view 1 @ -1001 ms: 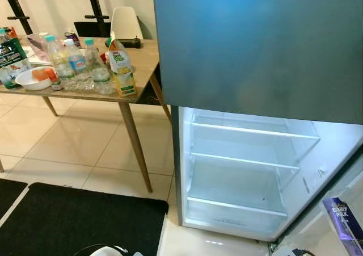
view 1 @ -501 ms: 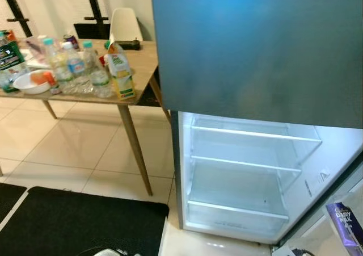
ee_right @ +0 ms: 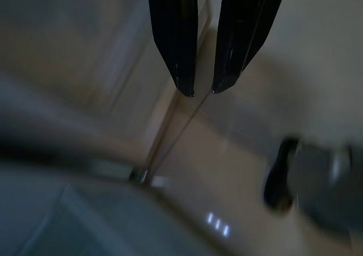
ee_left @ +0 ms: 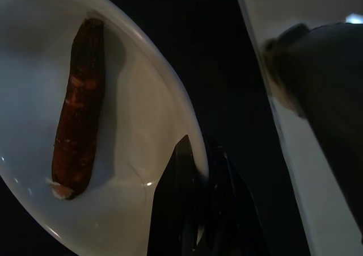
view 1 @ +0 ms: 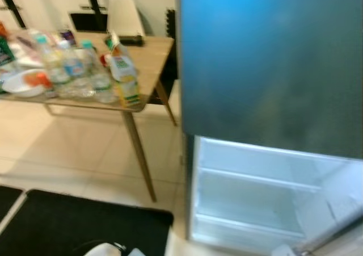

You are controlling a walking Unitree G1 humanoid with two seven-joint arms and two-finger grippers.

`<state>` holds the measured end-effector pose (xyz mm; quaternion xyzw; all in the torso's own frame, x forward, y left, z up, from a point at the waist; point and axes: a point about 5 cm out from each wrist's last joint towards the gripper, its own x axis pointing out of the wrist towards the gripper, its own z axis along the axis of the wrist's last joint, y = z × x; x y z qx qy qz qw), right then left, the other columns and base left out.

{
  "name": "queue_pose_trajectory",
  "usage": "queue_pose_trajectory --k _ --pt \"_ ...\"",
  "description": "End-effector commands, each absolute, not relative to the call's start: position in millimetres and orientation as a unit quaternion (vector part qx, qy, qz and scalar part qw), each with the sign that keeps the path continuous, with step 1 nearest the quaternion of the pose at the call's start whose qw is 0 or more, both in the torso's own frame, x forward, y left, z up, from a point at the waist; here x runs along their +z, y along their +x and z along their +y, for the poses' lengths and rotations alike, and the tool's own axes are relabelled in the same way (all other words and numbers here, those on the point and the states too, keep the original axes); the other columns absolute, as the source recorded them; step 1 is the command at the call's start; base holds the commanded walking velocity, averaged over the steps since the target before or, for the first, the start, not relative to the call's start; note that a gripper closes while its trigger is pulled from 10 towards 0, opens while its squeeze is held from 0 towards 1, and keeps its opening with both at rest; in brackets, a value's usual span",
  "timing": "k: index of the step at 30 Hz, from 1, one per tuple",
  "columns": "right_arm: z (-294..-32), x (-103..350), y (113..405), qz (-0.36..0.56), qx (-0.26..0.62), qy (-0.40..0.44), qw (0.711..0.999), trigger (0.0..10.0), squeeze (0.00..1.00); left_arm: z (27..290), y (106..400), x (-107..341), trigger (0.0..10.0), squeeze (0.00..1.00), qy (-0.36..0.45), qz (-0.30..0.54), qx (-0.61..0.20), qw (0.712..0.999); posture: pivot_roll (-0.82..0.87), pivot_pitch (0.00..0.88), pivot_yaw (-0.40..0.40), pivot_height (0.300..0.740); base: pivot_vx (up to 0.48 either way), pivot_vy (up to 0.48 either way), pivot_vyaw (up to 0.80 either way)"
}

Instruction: Restocking fridge

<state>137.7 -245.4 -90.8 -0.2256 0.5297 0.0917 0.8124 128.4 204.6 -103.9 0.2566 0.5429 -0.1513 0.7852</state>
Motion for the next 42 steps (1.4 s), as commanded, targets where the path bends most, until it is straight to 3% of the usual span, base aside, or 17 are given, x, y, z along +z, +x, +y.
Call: queue_pose_trajectory --k 1,11,28,36,42 --pt "-243.4 -94.3 129.4 0.540 0.092 -0.214 0.809 10.0 0.00 199.0 115.2 -108.8 10.0 0.00 0.241 0.558 -0.160 0.778 -0.07 0.000 -0.014 0.740 0.000 0.000 0.00" --pt "-244.8 -94.8 127.6 0.548 0.091 -0.216 0.803 10.0 0.00 196.7 115.9 -108.9 10.0 0.00 0.236 0.557 -0.164 0.779 -0.07 0.000 -0.017 0.740 0.000 0.000 0.00" --pt "-246.3 -93.9 129.3 0.551 0.088 -0.211 0.802 10.0 0.00 196.8 116.8 -108.6 10.0 0.00 0.244 0.554 -0.168 0.778 -0.07 0.000 -0.019 0.740 0.000 0.000 -0.77" --pt "-245.3 -93.6 130.7 0.547 0.088 -0.207 0.806 10.0 0.00 197.9 116.2 -108.7 10.0 0.00 0.244 0.557 -0.163 0.777 -0.07 0.000 -0.019 0.740 0.000 0.000 0.00" --pt "-245.1 -93.6 130.7 0.547 0.087 -0.206 0.807 10.0 0.00 197.4 115.2 -109.1 10.0 0.00 0.242 0.559 -0.164 0.776 -0.08 0.000 -0.017 0.740 0.000 -0.413 0.00"
